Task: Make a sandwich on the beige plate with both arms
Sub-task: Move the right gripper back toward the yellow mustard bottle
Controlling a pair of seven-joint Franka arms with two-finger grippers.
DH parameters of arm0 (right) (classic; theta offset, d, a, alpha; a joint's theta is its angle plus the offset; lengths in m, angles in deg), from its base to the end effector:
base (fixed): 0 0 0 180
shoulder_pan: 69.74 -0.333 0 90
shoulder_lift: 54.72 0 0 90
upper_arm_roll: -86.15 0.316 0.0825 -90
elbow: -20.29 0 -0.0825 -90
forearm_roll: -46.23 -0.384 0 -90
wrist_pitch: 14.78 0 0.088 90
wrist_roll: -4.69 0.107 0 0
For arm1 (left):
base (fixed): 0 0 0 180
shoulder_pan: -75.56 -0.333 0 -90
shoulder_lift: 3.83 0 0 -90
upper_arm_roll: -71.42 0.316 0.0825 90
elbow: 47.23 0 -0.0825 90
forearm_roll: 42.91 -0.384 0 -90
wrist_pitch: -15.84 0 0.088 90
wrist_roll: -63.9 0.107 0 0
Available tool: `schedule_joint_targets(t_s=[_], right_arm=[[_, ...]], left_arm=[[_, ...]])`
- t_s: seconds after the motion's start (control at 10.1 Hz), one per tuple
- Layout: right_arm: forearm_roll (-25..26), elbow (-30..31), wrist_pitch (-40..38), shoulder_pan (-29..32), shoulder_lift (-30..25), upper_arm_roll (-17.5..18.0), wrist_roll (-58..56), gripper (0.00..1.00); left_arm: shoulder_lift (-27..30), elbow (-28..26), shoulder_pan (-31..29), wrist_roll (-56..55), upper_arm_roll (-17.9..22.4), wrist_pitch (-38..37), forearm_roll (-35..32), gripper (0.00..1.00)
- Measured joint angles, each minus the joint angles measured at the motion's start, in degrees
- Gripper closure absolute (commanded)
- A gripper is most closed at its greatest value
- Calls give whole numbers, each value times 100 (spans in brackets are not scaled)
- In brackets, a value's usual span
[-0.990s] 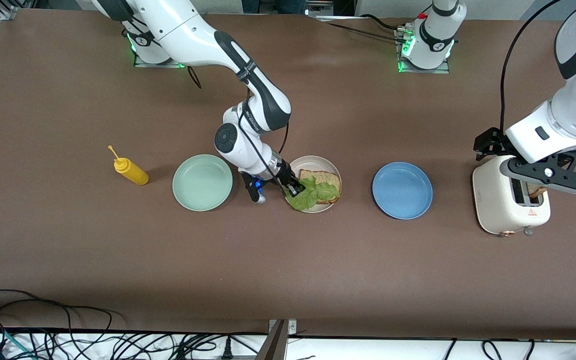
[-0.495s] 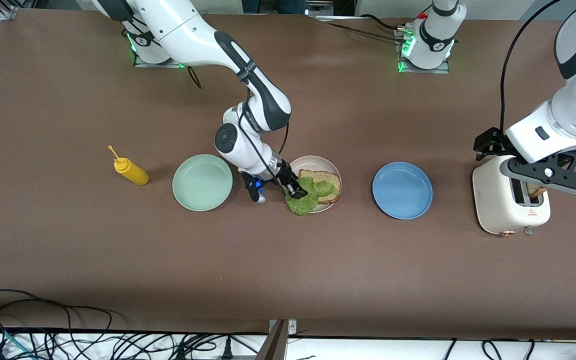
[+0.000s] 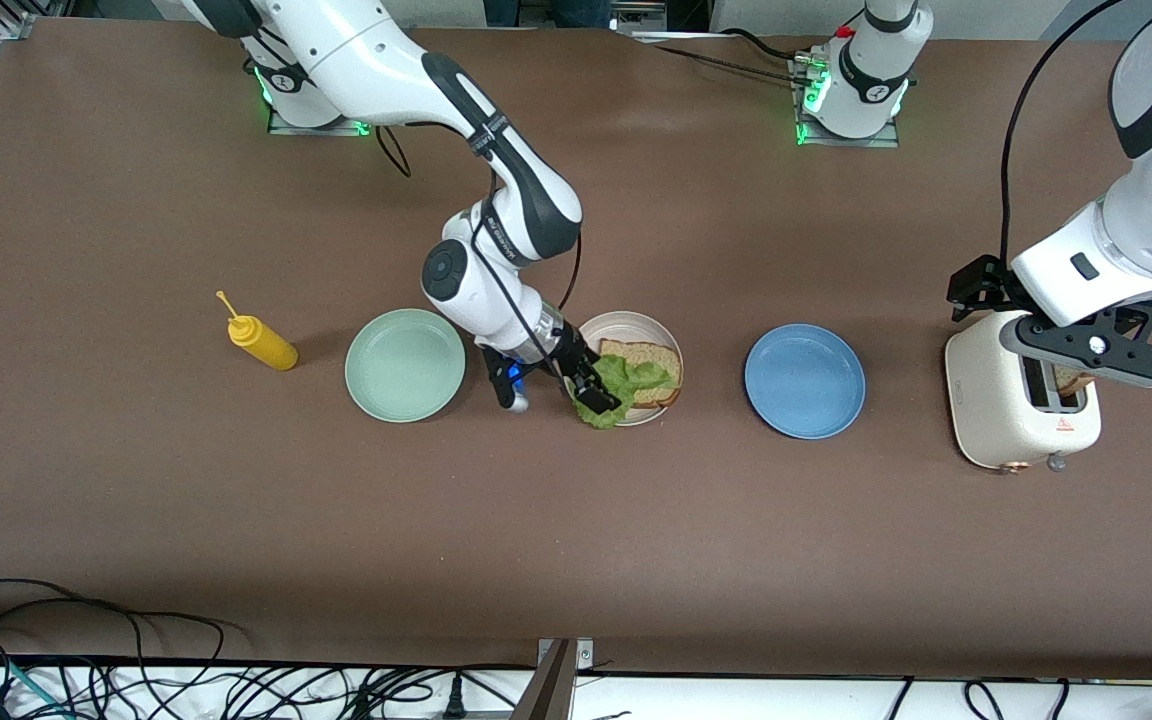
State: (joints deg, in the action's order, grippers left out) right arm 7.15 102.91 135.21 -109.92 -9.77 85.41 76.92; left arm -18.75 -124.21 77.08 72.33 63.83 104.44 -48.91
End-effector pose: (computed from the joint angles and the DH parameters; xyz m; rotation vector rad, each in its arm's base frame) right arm 0.5911 0.4705 0.2604 -2.2001 1.3454 0.2040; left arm 0.6243 -0.0774 0.5764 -3.0343 0.4633 0.0846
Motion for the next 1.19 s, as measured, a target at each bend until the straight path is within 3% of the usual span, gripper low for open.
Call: schedule_joint_targets(t_s=[0.3,0.4,0.69,0.89,1.19], right_arm=[[996,-124,-2160,52,-716,-974,-161,0],[1118,-128,-2743,59,-965,-1262,-512,0],[1512,-123,-4387,96,-1432,-2232,-2781,0],[2102,-107,-5093,106,-1656,-2741,-4440,0],[2227,-69,-5501,112,-1782,-3633,-6623,0]], left_arm=[[0,0,-1,0,3,0,0,0],[0,0,0,0,3,0,0,0],[1,0,-2,0,5,0,0,0],[0,0,-3,0,6,0,0,0],[0,0,-5,0,7,0,0,0]])
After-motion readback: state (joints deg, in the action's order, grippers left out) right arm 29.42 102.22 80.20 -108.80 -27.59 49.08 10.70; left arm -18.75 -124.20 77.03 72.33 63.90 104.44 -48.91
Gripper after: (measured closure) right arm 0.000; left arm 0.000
